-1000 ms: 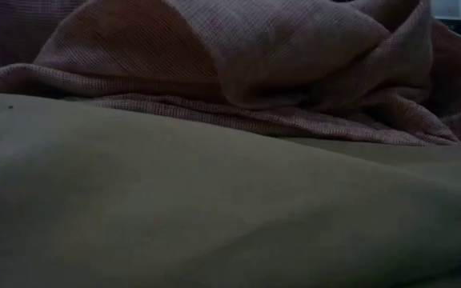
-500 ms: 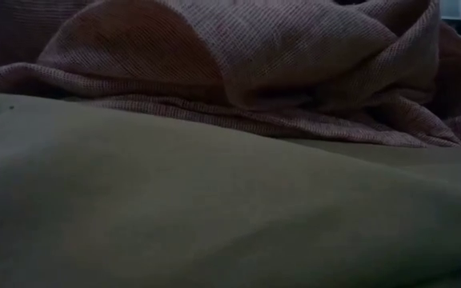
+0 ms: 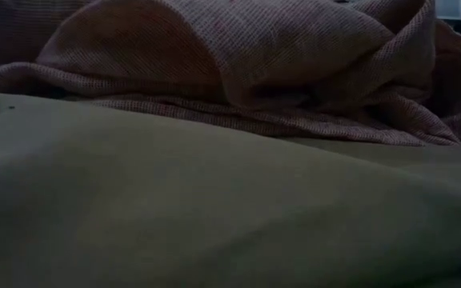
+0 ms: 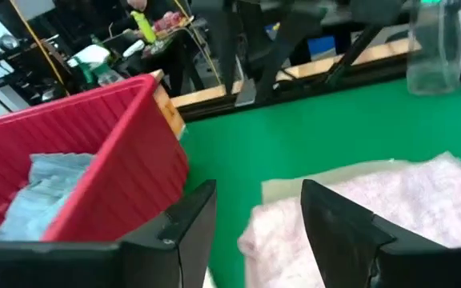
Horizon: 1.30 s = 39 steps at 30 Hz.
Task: Fold laundry
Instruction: Fold the purple panty
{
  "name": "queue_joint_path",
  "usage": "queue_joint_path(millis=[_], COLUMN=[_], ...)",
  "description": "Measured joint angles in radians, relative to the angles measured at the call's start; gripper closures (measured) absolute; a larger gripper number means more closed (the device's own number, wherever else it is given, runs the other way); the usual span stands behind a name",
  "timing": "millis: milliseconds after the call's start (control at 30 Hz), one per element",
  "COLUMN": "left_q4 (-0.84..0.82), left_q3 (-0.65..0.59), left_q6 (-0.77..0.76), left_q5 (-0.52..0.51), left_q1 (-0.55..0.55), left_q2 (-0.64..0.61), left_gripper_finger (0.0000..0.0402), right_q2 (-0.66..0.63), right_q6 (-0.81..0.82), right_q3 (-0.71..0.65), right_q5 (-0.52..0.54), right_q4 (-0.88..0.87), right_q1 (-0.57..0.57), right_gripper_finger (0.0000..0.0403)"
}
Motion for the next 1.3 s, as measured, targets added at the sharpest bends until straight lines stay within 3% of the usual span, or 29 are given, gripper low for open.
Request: queue_joint_path(millis=[433, 733, 867, 1133, 1300], left_q4=[-0.072, -0.072, -0.067, -0.037, 0.009], left_q3=[0.000, -0.001, -0.001, -0.001, -0.001], left_q6=[-0.002, 0.040, 0.051, -0.029, -0.101], left_q5=[0.006, 0.024, 0.117, 0.457, 0.607], left_q1=[0.070, 0.338, 0.500, 0.805, 0.939], left_q2=[-0.213, -0.348, -0.362, -0.295, -0.229], left_gripper_finger=[0.0224, 0.0224, 0.0224, 0.0224, 0.0224], right_q2=[-0.022, -0.021, -0.021, -0.021, -0.021], right_q6=[-0.010, -0.003, -0.042, -0.139, -0.158], right_q3=[-0.135, -0.194, -0.194, -0.194, -0.194], right_q5=[0.103, 0.077, 0.078, 0.078, 0.077], right_q4=[-0.002, 0.090, 0.162, 0.258, 0.276], right_q1=[-0.003, -0.003, -0.003, -0.003, -0.003], right_gripper_finger=[0.0281, 0.0281, 0.0281, 0.0281, 0.0281])
